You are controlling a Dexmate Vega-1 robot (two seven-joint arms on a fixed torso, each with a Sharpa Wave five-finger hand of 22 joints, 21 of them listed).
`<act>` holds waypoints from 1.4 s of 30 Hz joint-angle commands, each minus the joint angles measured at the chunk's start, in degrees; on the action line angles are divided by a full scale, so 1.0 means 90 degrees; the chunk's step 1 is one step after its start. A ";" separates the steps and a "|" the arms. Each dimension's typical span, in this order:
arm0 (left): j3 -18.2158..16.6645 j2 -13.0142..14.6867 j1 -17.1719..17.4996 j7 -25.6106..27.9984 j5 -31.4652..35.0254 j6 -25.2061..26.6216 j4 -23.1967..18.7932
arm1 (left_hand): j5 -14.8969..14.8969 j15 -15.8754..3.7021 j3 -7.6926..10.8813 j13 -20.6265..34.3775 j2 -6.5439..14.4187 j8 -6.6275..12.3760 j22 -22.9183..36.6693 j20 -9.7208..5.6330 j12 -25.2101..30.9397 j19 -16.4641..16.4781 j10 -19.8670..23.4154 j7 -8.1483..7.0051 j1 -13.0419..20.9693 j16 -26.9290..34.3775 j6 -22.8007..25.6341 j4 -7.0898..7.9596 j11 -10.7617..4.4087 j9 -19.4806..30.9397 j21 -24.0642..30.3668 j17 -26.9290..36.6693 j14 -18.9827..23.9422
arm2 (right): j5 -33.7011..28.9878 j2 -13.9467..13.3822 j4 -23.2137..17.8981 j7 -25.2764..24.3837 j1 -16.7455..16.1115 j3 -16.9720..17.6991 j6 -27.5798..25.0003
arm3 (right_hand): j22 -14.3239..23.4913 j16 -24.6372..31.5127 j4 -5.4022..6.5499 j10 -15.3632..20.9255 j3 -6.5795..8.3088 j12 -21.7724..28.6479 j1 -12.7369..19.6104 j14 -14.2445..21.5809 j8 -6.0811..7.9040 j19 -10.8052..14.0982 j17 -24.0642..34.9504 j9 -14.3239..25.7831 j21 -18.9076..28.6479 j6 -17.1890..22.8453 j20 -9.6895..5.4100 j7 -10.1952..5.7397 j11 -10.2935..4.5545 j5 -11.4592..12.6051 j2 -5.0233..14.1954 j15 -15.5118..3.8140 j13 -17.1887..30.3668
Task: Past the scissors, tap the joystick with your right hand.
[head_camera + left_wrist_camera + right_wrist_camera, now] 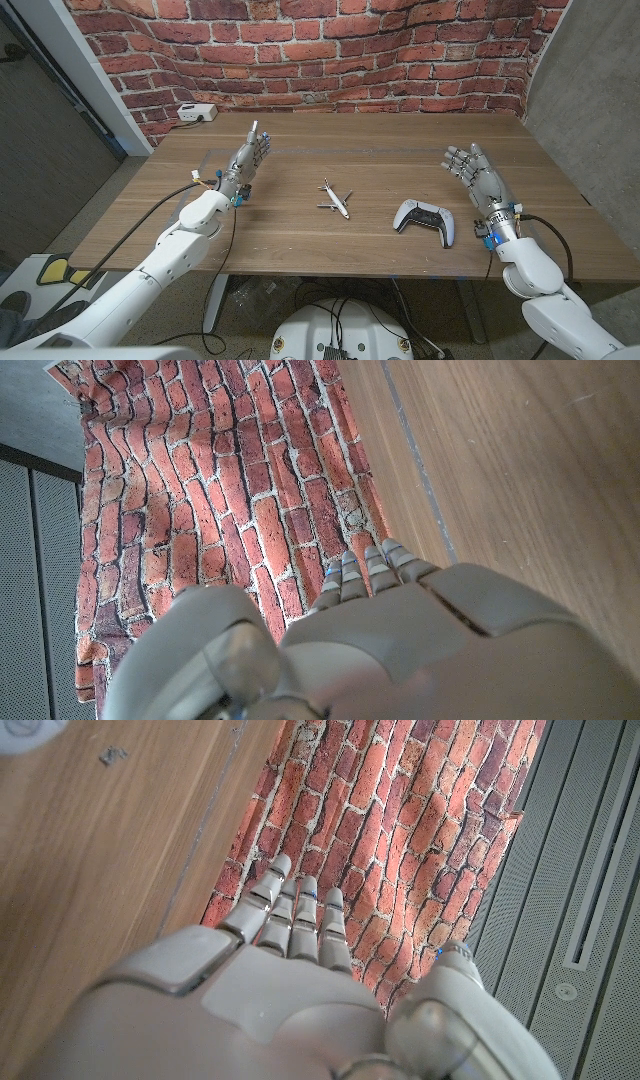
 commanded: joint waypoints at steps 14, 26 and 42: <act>0.0207 -0.0127 -0.0253 0.0101 0.0186 0.0144 0.0015 | -0.0075 0.0015 0.0025 0.0033 0.0057 0.0052 -0.0002 0.0025 0.0053 0.0074 0.0158 0.0003 0.0108 0.0028 0.0203 -0.0042 -0.0010 0.0034 0.0037 0.0009 0.0128 | -0.0158 0.0062 -0.0259 0.0055 -0.0919 0.0660 0.0351 | 0.0022 -0.0004 -0.0065 0.0279 0.0045 0.0044 0.0170 0.0300 0.0083 0.0242 0.0020 0.0008 0.0015 0.0301 0.0013 -0.0169 -0.0462 0.0054 0.0088 -0.0045 0.0017; 0.0363 -0.0368 -0.0448 0.0082 0.0270 0.0040 0.0186 | -0.0113 -0.0017 0.0031 0.0033 0.0074 0.0073 -0.0007 0.0031 0.0075 0.0126 0.0291 -0.0030 0.0154 0.0048 0.0351 -0.0055 -0.0041 0.0035 0.0036 0.0008 0.0263 | -0.1193 0.0372 -0.0387 -0.0340 -0.1235 0.1038 0.0592 | 0.0023 -0.0001 -0.0068 0.0354 0.0054 0.0039 0.0188 0.0421 0.0070 0.0332 0.0023 0.0001 0.0015 0.0372 0.0008 -0.0272 -0.0544 0.0037 0.0114 -0.0098 0.0012; 0.0414 -0.0392 -0.0426 0.0466 0.0530 0.0142 -0.0122 | -0.0156 -0.0033 0.0033 0.0033 0.0086 0.0097 -0.0010 0.0033 0.0073 0.0213 0.0391 -0.0028 0.0197 0.0047 0.0533 -0.0066 -0.0056 0.0035 0.0043 0.0007 0.0376 | -0.3709 0.1322 -0.0443 -0.1385 -0.1489 0.1832 0.1024 | 0.0022 -0.0008 -0.0080 0.0491 0.0034 0.0050 0.0192 0.0558 0.0069 0.0448 0.0022 -0.0004 0.0014 0.0498 -0.0046 -0.0417 -0.0615 0.0040 0.0087 -0.0197 0.0009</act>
